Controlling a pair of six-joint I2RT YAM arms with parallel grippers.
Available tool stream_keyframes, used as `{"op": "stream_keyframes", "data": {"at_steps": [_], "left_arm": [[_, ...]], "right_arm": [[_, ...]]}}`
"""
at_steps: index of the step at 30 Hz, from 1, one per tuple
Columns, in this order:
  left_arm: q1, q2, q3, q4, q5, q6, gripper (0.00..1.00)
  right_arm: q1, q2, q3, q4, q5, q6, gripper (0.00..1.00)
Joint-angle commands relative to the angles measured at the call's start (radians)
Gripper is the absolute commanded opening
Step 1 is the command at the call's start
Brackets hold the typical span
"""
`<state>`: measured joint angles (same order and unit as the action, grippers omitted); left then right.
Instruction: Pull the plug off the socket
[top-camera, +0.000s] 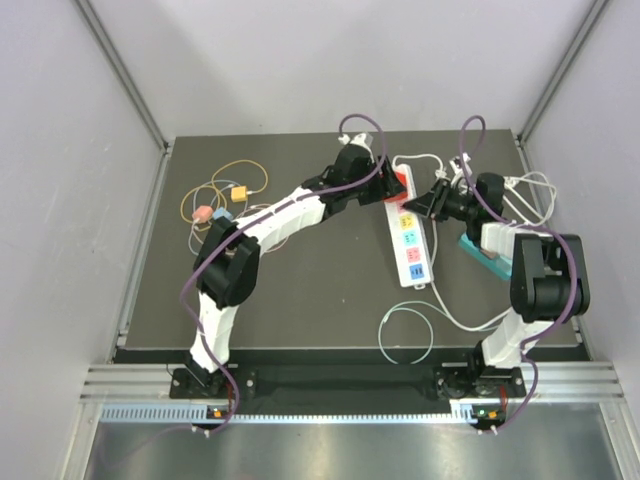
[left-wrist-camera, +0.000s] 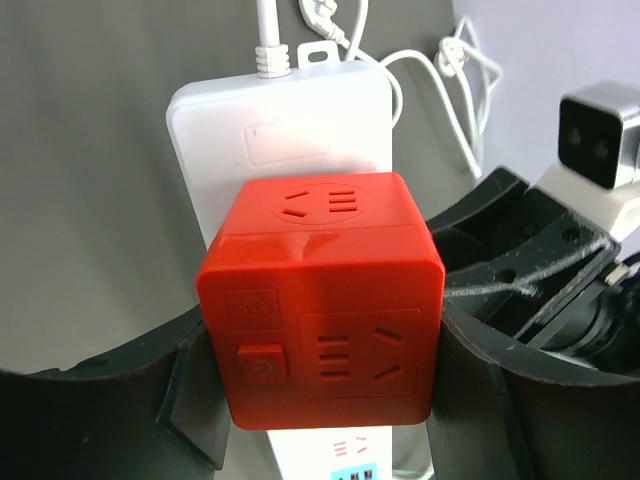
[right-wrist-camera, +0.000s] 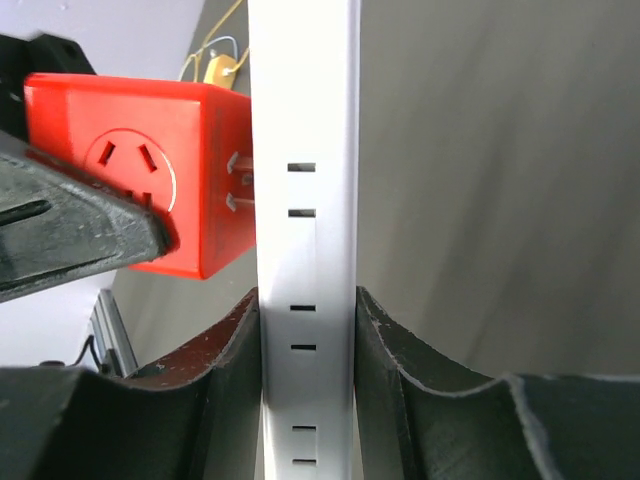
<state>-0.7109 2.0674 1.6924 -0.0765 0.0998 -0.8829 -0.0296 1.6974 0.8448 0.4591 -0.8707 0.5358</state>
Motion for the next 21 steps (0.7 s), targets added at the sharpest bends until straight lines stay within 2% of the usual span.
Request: {"op": "stream_keyframes", "data": {"at_steps": [1,2,4,5,7,10,12,15,18,21], "left_arm": [[0.007,-0.043,0.127,-0.132,0.012,0.263,0.0],[0.008,-0.03,0.177,-0.191,0.041,0.275,0.0],[0.025,-0.009,0.207,-0.21,0.173,0.266,0.0],[0.037,-0.001,0.198,-0.201,0.223,0.199,0.0],[0.077,-0.019,0.149,-0.084,0.352,0.062,0.0],[0.116,-0.042,0.063,0.056,0.426,-0.034,0.0],[0.123,-0.061,0.084,-0.007,0.413,-0.002,0.0],[0.123,-0.107,0.115,-0.109,0.307,0.159,0.0],[0.133,-0.151,0.105,-0.213,0.19,0.287,0.0],[0.171,-0.188,0.037,-0.221,0.176,0.335,0.0]], "right_arm": [[-0.044,-0.019,0.014,0.087,0.056,0.004,0.0],[-0.044,-0.018,0.014,0.085,0.058,0.003,0.0],[-0.043,-0.018,0.016,0.078,0.062,-0.01,0.0],[-0.044,-0.019,0.019,0.072,0.065,-0.014,0.0],[-0.044,-0.024,0.022,0.056,0.073,-0.029,0.0],[-0.044,-0.033,0.022,0.047,0.081,-0.042,0.0],[-0.044,-0.036,0.023,0.047,0.079,-0.043,0.0],[-0.046,-0.028,0.022,0.055,0.075,-0.034,0.0],[-0.047,-0.019,0.019,0.073,0.061,-0.017,0.0],[-0.052,-0.01,0.017,0.087,0.045,-0.007,0.0]]}}
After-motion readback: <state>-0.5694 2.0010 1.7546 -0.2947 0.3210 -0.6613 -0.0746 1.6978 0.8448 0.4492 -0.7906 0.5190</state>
